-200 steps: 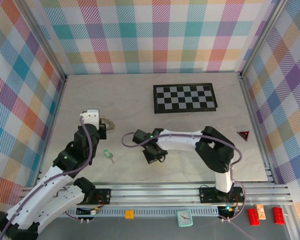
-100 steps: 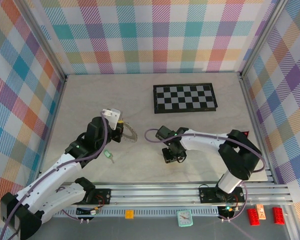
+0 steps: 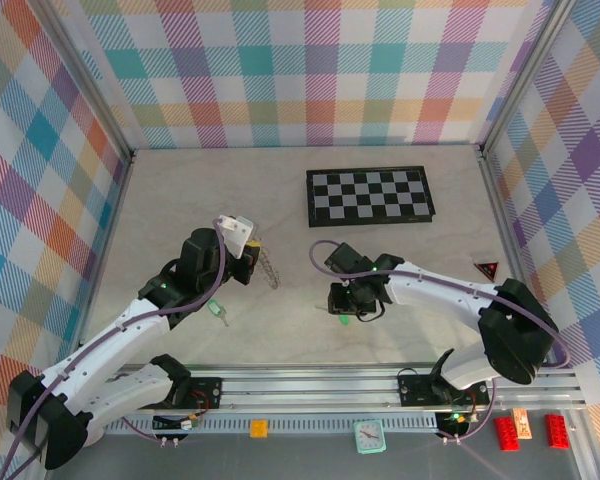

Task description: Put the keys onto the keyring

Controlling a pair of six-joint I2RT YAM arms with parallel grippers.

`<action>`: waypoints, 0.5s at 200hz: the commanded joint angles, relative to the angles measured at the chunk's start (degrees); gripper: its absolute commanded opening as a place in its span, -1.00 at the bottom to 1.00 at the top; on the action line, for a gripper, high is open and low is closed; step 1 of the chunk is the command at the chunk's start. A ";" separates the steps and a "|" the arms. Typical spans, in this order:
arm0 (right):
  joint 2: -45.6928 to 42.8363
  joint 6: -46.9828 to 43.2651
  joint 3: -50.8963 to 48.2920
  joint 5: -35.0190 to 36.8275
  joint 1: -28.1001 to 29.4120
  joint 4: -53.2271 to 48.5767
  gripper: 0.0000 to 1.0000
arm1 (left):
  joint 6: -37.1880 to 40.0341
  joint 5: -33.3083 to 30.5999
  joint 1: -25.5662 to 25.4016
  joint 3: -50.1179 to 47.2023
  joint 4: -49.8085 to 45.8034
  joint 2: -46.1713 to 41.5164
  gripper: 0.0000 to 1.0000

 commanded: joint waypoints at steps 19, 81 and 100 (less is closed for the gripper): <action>0.78 8.64 -1.09 1.75 -0.05 1.97 -0.27 | 1.09 1.33 -0.56 0.43 3.89 0.01 -1.00; 10.69 0.44 2.52 -0.58 -0.50 -0.01 -0.28 | 1.62 2.11 -0.89 0.19 4.31 0.01 -1.00; 11.35 -0.03 2.78 0.63 -0.41 -1.10 -0.34 | 1.79 2.37 -1.07 0.14 4.09 -0.07 -1.00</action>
